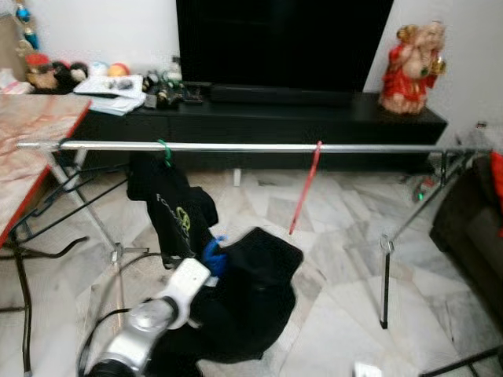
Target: Hang hanger
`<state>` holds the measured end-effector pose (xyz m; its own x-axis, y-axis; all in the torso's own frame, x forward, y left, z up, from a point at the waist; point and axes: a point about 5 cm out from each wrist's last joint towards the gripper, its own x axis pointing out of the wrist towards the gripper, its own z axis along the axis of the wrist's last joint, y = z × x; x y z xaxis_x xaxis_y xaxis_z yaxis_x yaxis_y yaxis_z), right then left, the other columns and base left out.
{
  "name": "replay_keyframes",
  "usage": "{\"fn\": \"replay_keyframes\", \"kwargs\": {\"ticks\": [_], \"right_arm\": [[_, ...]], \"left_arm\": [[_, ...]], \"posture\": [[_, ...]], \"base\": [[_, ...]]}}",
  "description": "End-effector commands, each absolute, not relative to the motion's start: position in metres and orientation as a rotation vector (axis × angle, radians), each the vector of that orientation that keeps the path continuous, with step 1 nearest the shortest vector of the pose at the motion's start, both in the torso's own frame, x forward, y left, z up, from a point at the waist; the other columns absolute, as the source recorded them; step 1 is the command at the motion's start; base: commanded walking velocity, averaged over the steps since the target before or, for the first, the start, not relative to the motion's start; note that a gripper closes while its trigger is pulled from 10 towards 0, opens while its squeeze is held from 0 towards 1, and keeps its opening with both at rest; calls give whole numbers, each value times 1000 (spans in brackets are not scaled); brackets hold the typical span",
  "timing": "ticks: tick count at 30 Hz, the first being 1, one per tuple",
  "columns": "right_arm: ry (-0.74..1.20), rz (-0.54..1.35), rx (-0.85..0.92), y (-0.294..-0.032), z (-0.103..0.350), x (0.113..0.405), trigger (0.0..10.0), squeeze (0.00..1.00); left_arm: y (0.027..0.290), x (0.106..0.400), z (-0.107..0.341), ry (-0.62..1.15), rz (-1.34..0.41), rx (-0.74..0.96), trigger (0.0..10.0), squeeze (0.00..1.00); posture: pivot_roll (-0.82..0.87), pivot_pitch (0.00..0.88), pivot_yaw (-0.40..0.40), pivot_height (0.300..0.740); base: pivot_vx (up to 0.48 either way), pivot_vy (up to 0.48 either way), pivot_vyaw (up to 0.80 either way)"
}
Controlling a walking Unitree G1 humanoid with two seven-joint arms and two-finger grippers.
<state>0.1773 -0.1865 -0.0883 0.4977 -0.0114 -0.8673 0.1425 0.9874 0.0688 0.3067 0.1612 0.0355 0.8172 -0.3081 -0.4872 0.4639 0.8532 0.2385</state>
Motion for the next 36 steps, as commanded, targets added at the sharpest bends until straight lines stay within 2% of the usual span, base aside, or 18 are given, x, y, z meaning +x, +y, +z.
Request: {"fn": "replay_keyframes", "kwargs": {"ticks": [1, 21, 25, 28, 36], "right_arm": [[1080, -118, 113, -199, -91, 167, 10000, 0], [1085, -124, 94, -203, -90, 168, 10000, 0], [1088, -123, 93, -201, -91, 167, 10000, 0], [1093, -115, 85, -199, -92, 166, 10000, 0], [1098, -98, 82, -190, -93, 166, 10000, 0]], "left_arm": [[149, 312, 40, 439, -448, 380, 10000, 0], [141, 322, 52, 411, -499, 376, 10000, 0], [137, 321, 55, 393, -578, 410, 10000, 0], [138, 313, 54, 376, -686, 463, 10000, 0], [143, 302, 52, 392, -825, 577, 10000, 0]], "posture": [[77, 0, -61, 740], [79, 0, -60, 740], [79, 0, -60, 740], [83, 0, -64, 740], [86, 0, -70, 740]], "base": [[454, 0, 0], [452, 0, 0], [361, 0, 0], [0, 0, 0], [0, 0, 0]]}}
